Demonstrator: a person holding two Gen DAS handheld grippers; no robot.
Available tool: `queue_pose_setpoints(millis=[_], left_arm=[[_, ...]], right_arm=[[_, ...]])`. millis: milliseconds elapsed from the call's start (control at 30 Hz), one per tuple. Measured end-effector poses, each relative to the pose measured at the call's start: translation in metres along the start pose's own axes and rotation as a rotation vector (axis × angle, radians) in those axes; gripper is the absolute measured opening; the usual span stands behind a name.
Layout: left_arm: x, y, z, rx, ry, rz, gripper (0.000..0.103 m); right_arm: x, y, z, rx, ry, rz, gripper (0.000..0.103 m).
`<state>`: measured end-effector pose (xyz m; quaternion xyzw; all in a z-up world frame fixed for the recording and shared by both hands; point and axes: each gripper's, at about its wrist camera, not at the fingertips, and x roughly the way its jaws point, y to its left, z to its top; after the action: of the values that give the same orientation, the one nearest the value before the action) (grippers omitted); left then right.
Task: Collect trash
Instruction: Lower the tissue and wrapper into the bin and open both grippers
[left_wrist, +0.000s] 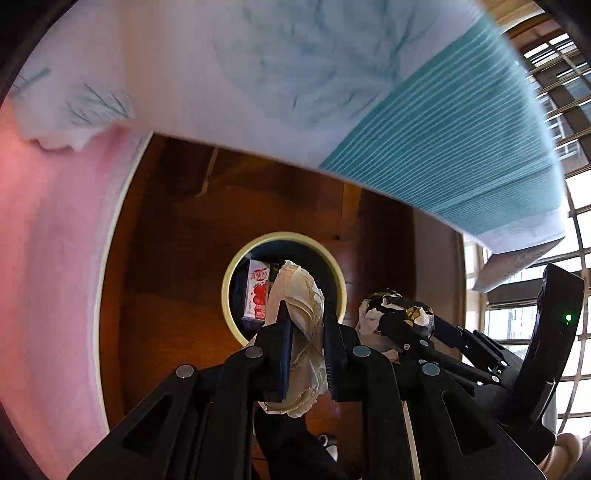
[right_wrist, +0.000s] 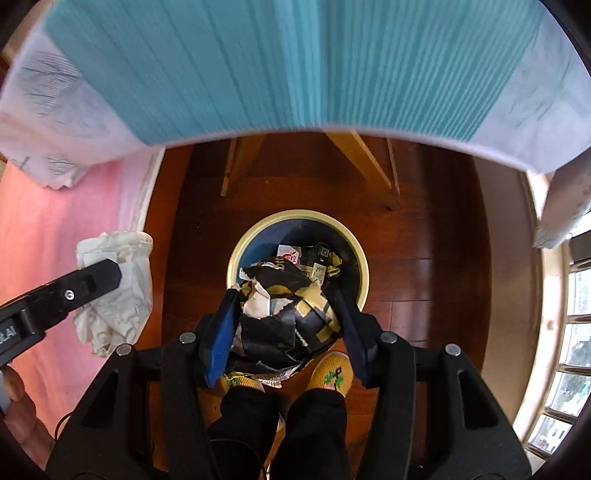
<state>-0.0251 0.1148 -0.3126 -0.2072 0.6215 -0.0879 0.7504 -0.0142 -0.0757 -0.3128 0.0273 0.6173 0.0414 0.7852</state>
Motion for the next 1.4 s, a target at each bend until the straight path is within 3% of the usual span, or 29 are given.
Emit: queue_pose_setpoints(millis=[233, 333, 500, 600, 700, 1000, 1400], left_arm=[[0.079, 0.001, 0.012, 0.010, 0.027, -0.010, 0.016], [0.099, -0.002, 0.017, 0.031, 0.018, -0.005, 0.023], [0.117, -0.006, 0.019, 0.063, 0.021, 0.031, 0.057], [0.122, -0.006, 0.018, 0.067, 0.024, 0.043, 0.072], [0.124, -0.003, 0.018, 0.063, 0.025, 0.068, 0.080], [0.082, -0.010, 0.018, 0.057, -0.009, 0.131, 0.080], [-0.039, -0.047, 0.016, 0.137, -0.041, 0.222, 0.080]], right_arm=[[0.059, -0.032, -0.005, 0.037, 0.011, 0.025, 0.051], [0.077, -0.040, -0.001, 0.060, 0.022, 0.036, 0.053], [0.099, -0.045, 0.006, 0.079, 0.053, 0.036, 0.061], [0.102, -0.049, 0.009, 0.072, 0.044, 0.030, 0.066], [0.103, -0.049, 0.013, 0.066, 0.039, 0.026, 0.066], [0.063, -0.053, 0.023, 0.059, 0.020, 0.018, 0.066], [-0.063, -0.043, 0.037, 0.096, -0.029, 0.002, 0.067]])
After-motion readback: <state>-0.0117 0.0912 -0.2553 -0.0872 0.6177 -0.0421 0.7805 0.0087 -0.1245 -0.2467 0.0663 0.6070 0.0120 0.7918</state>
